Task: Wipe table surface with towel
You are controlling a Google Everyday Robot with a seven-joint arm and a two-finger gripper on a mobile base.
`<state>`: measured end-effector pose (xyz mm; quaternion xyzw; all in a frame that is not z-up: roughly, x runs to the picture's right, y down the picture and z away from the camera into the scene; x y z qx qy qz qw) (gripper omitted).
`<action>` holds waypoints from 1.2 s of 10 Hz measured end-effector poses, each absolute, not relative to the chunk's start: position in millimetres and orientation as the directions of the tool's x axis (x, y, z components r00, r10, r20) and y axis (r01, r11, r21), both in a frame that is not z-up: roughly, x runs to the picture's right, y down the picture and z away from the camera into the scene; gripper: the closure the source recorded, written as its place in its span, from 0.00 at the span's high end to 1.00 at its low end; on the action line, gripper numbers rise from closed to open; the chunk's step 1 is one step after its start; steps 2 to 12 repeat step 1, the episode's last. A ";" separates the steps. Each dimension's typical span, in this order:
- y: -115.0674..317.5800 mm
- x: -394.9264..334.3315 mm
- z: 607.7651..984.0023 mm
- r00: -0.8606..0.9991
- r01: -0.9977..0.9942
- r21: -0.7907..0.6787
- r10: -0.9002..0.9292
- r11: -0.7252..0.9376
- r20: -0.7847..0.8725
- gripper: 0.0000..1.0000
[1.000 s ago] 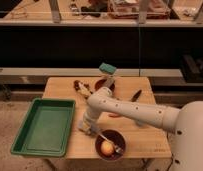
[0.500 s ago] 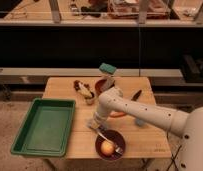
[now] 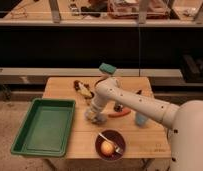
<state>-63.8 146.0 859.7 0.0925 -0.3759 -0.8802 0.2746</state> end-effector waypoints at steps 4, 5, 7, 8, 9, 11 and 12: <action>150.5 -80.4 856.6 -0.839 0.396 0.719 -0.543 -0.572 0.030 0.00; 150.5 -80.4 856.6 -0.839 0.396 0.719 -0.543 -0.572 0.030 0.00; 150.5 -80.4 856.6 -0.839 0.396 0.719 -0.543 -0.572 0.030 0.00; 150.5 -80.4 856.6 -0.839 0.396 0.719 -0.543 -0.572 0.030 0.00; 150.5 -80.4 856.6 -0.839 0.396 0.719 -0.543 -0.572 0.030 0.00; 150.5 -80.4 856.6 -0.839 0.396 0.719 -0.543 -0.572 0.030 0.00; 150.5 -80.4 856.6 -0.839 0.396 0.719 -0.543 -0.572 0.030 0.00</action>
